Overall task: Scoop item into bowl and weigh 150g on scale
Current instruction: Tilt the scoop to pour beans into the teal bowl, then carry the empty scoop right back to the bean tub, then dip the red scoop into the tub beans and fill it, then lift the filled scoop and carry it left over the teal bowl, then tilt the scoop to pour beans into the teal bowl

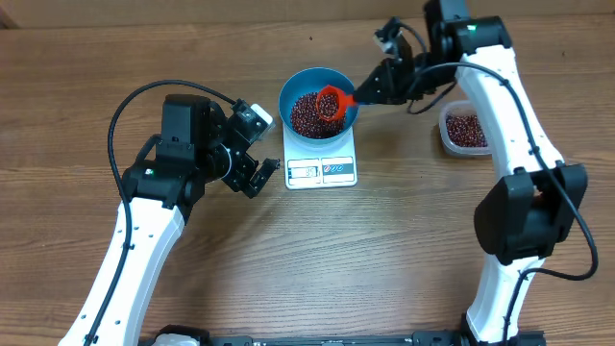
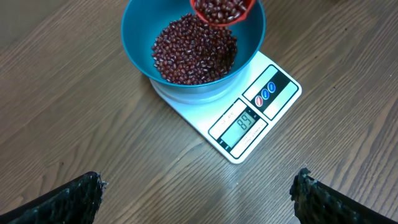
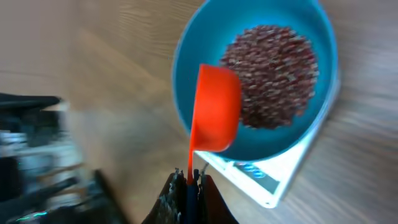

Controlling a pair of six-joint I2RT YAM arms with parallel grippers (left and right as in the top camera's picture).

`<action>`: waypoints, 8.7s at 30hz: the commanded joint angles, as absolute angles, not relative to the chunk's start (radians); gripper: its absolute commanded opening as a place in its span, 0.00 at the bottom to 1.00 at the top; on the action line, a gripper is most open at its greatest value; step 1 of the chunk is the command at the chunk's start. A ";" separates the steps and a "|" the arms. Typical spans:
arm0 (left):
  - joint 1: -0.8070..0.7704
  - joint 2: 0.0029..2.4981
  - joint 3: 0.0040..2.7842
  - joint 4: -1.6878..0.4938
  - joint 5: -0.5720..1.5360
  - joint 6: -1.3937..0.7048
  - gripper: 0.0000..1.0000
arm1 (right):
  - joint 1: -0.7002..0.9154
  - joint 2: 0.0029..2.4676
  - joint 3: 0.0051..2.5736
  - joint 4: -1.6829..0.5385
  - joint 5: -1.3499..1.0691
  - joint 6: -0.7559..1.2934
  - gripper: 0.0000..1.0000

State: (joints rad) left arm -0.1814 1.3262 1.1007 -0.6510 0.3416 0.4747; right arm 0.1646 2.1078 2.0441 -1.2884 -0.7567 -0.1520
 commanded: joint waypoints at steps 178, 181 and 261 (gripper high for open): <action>-0.178 1.331 1.123 -0.650 0.359 0.487 1.00 | -0.601 2.169 2.015 -1.672 -0.876 -0.638 0.04; -0.178 1.331 1.123 -0.650 0.359 0.487 1.00 | -0.595 2.169 2.015 -1.682 -0.898 -0.638 0.04; -0.178 1.331 1.123 -0.650 0.359 0.487 1.00 | 0.437 2.168 2.376 -1.332 0.014 -0.295 0.04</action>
State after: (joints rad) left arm -0.1814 1.3262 1.1007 -0.6510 0.3416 0.4747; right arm 0.4393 2.1689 2.3413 -1.3376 -0.0067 -0.2882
